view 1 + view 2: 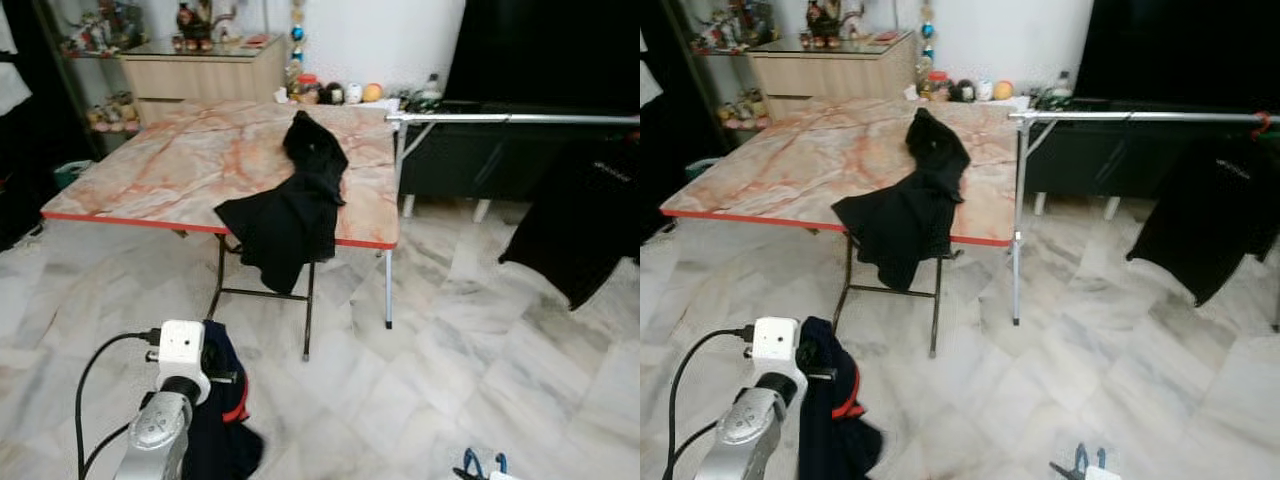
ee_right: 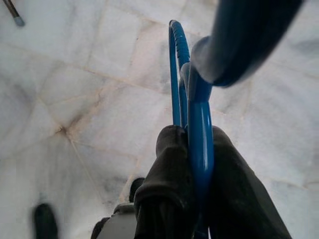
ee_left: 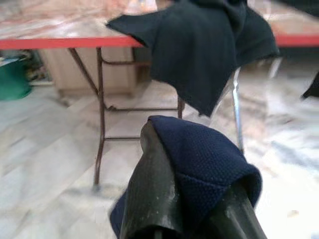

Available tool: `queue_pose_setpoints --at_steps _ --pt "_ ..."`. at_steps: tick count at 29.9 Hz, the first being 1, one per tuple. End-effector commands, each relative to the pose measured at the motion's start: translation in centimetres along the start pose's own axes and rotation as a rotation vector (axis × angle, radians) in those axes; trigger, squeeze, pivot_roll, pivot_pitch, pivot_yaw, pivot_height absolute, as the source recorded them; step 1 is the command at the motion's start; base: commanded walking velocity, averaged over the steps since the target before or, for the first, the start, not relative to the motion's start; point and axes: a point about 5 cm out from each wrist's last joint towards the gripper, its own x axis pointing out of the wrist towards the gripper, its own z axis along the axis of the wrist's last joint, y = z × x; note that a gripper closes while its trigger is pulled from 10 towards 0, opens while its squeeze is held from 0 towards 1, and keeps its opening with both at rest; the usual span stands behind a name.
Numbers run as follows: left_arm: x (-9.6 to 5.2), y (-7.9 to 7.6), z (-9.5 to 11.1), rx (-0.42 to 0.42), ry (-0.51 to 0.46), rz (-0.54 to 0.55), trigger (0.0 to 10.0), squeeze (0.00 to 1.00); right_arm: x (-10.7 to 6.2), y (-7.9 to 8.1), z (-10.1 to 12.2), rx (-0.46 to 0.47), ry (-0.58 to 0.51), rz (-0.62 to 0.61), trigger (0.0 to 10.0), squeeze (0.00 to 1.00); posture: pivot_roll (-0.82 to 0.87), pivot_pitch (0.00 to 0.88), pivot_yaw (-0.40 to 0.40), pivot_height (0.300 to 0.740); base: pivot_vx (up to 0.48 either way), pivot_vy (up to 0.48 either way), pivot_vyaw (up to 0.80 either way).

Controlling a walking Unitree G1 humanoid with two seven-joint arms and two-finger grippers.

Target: Hang hanger

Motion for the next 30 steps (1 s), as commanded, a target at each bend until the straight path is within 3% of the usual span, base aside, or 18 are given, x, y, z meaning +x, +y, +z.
queue_pose_setpoints --at_steps 1,6,17,30 --pt "-0.3 0.0 0.9 -0.065 -0.048 -0.004 10.0 0.0 0.0 1.0 0.7 -0.004 -0.025 0.033 10.0 0.0 0.13 0.0 -0.002 0.74 0.0 0.0 0.0" --pt "-0.8 -0.6 1.3 -0.029 -0.074 -0.042 10.0 0.0 0.0 0.7 0.5 0.004 -0.02 0.024 10.0 0.0 0.12 0.0 0.006 0.74 0.0 0.0 0.0" --pt "0.5 0.4 3.4 0.013 -0.138 0.029 10.0 0.0 0.1 1.0 0.8 0.039 -0.03 0.034 10.0 0.0 0.1 0.0 0.036 0.74 0.0 0.0 0.0" --pt "0.7 0.8 3.9 0.03 -0.147 0.008 10.0 0.0 0.0 1.5 0.7 0.022 -0.015 0.066 10.0 0.0 0.1 0.0 0.05 0.74 0.438 0.0 0.0"
